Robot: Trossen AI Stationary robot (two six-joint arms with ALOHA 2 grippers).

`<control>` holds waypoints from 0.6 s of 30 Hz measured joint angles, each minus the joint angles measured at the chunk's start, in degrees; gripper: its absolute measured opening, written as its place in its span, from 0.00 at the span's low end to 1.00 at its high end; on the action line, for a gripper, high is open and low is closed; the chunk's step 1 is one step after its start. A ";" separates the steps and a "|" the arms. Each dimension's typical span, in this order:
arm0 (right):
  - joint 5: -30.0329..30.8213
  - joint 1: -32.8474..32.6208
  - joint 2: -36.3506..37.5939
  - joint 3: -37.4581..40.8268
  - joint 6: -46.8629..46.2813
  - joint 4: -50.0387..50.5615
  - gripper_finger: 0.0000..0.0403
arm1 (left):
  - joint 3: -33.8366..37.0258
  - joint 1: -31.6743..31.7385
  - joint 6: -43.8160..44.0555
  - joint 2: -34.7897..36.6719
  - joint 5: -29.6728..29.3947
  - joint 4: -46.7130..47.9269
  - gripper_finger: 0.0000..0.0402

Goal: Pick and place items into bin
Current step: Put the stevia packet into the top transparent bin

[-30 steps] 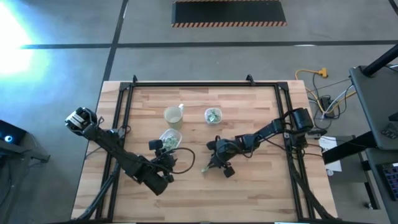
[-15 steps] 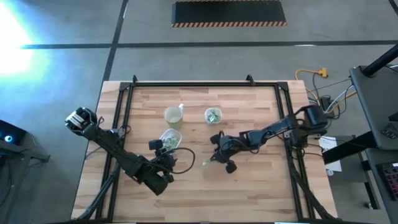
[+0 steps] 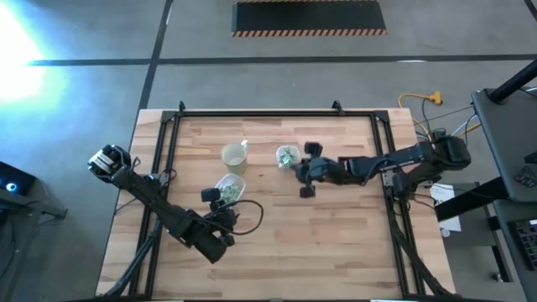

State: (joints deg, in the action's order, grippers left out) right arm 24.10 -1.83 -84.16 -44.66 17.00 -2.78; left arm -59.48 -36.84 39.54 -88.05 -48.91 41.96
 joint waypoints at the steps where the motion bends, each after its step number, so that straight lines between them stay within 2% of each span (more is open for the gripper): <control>1: -0.06 1.17 0.09 0.04 -0.07 0.03 0.03 | 0.00 0.00 -0.01 0.00 -0.12 -0.06 0.36; 10: -0.90 11.79 -5.27 0.07 0.05 -0.29 0.03 | 0.00 0.05 -1.09 0.00 -1.11 -0.48 0.36; 14: -4.88 13.74 -9.27 0.09 1.42 -1.98 0.03 | 0.00 0.05 -2.87 0.00 -1.13 -1.87 0.36; 18: -4.85 13.90 -12.63 -0.53 3.88 -4.18 0.03 | 0.02 0.07 -2.96 0.00 -1.13 -2.20 0.36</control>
State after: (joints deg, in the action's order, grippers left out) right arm 19.25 12.08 -96.79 -45.20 20.88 -6.95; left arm -59.46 -36.77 36.58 -88.05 -50.04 39.76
